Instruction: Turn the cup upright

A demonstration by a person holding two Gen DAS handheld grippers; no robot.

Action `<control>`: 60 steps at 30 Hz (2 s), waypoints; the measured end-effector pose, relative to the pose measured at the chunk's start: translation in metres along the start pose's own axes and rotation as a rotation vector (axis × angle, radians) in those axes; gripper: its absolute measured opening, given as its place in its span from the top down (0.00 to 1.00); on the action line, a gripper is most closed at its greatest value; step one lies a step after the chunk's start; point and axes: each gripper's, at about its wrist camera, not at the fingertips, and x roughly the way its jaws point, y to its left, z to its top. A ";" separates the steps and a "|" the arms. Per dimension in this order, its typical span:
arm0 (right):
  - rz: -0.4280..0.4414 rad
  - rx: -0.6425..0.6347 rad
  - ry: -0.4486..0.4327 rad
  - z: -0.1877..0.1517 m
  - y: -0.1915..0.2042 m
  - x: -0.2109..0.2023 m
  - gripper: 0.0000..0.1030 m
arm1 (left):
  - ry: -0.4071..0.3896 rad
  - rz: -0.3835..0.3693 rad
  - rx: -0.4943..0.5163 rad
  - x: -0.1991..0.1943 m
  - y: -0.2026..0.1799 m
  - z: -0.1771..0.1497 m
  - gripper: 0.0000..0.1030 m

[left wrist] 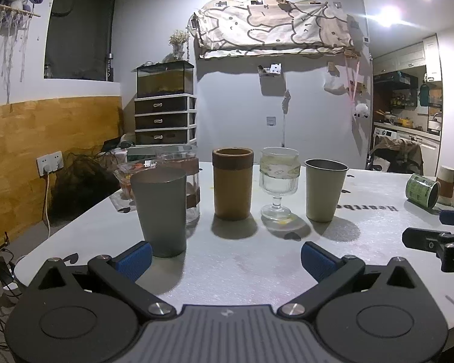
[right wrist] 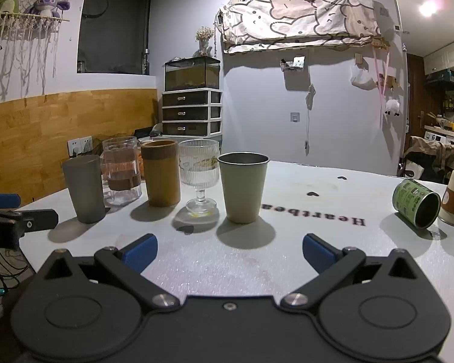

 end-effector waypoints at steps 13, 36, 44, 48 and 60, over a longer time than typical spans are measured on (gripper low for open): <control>-0.003 0.005 0.000 0.000 0.000 -0.002 0.00 | 0.002 0.022 0.008 0.001 -0.003 0.001 0.00; -0.014 0.010 -0.002 0.003 -0.001 -0.007 0.00 | 0.007 0.030 0.008 0.000 -0.002 0.004 0.00; -0.016 0.014 -0.007 0.005 -0.002 -0.010 0.00 | 0.006 0.030 0.007 0.000 -0.002 0.004 0.00; -0.017 0.016 -0.008 0.006 -0.002 -0.011 0.00 | 0.006 0.027 0.007 -0.001 -0.003 0.004 0.00; -0.022 0.020 -0.007 0.007 -0.003 -0.012 0.00 | 0.007 0.028 0.008 -0.001 -0.002 0.004 0.00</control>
